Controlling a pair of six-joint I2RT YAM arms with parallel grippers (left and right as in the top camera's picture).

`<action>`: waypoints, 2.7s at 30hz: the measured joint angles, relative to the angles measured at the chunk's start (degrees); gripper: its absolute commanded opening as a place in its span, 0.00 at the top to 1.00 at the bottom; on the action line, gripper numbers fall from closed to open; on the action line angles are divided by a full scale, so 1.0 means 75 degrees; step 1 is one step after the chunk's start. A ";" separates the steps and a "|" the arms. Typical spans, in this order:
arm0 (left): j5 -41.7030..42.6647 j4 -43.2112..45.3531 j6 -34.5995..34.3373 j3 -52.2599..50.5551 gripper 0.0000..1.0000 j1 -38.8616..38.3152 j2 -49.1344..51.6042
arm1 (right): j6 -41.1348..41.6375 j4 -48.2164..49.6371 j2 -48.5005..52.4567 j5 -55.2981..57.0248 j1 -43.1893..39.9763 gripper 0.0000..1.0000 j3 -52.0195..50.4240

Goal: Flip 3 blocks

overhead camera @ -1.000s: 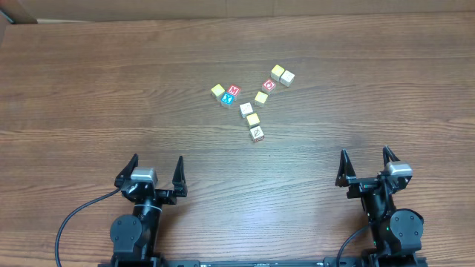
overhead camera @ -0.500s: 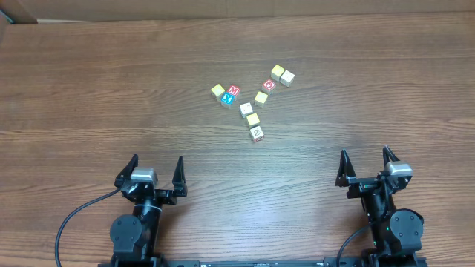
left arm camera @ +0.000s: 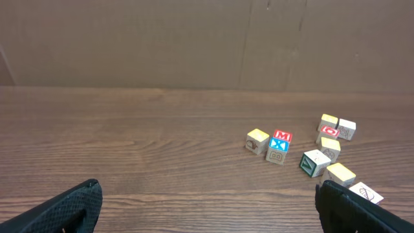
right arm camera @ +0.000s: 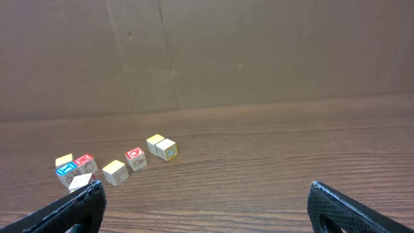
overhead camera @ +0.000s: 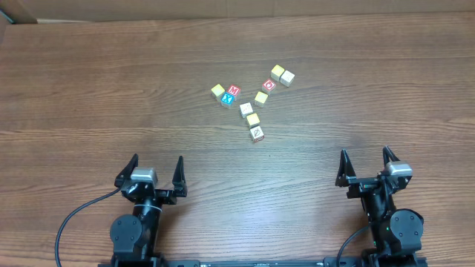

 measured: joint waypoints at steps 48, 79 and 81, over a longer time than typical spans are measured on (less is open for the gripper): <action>0.0000 0.0003 0.0000 0.0000 0.00 0.0000 0.0000 | -0.0003 0.0000 0.0000 0.0000 -0.0003 0.00 0.0000; 0.0006 0.0003 0.0003 0.0000 0.00 0.0000 0.0000 | -0.0003 0.0000 0.0000 -0.0070 -0.0003 0.00 0.0000; 0.0079 0.0009 0.0000 0.0000 0.00 0.0000 0.0000 | 0.0000 0.0017 0.0000 -0.0207 -0.0003 0.00 0.0000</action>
